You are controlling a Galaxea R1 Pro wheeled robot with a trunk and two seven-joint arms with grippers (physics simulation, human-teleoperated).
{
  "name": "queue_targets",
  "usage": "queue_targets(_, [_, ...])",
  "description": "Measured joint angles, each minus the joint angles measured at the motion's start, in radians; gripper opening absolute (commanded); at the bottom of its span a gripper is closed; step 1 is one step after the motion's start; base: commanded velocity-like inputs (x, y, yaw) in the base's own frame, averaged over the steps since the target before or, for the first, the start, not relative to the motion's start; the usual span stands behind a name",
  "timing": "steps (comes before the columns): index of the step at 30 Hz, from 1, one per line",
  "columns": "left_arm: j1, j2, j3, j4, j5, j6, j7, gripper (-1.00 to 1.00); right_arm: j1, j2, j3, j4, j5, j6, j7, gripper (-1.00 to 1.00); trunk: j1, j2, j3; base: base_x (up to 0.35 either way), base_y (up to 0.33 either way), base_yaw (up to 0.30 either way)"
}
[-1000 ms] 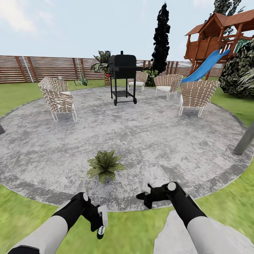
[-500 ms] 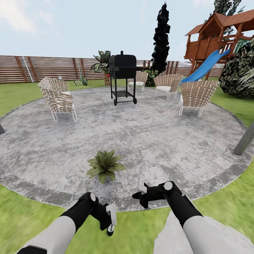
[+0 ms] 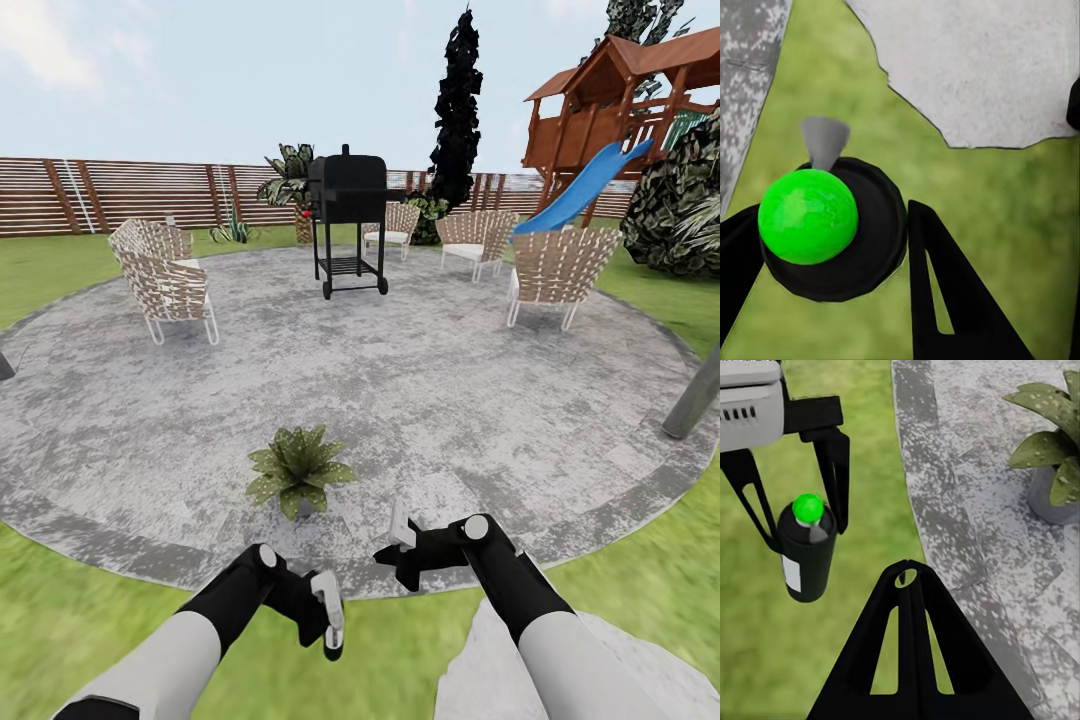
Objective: Pick up the pesticide atomizer in the garden and spray insectifuge to fully cover both potted plants in the garden.
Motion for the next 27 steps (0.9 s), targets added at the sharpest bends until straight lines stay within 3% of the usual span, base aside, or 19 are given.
queue_targets(5, [0.000, -0.007, 0.006, -0.013, 0.013, -0.045, 0.000, -1.00, 0.000, 0.000, 0.001, 0.001, 0.000, 0.000, 0.000, -1.00, 0.000, 0.000, 0.000, 0.000, 0.000, 0.000])
queue_targets(8, [0.001, -0.007, 0.005, -0.019, 0.063, -0.061, 0.000, -1.00, 0.000, 0.000, 0.002, 0.002, 0.000, 0.000, 0.000, -1.00, 0.000, 0.000, 0.000, 0.000, 0.000, 0.000])
queue_targets(10, [0.001, -0.008, 0.004, -0.020, 0.073, -0.063, 0.012, -1.00, 0.000, 0.000, 0.002, 0.002, 0.000, 0.000, 0.000, -1.00, 0.000, 0.000, 0.000, 0.000, 0.000, 0.000])
queue_targets(20, [0.002, -0.028, -0.002, -0.020, 0.076, -0.065, 0.081, -1.00, 0.000, 0.005, 0.002, 0.004, 0.000, 0.000, 0.000, -1.00, 0.000, 0.000, 0.000, 0.000, 0.000, 0.000])
queue_targets(27, [0.000, -0.038, -0.004, -0.021, 0.075, -0.065, 0.090, -1.00, 0.000, 0.005, 0.002, 0.004, 0.000, 0.000, 0.000, -1.00, 0.000, 0.000, 0.000, 0.000, 0.000, 0.000])
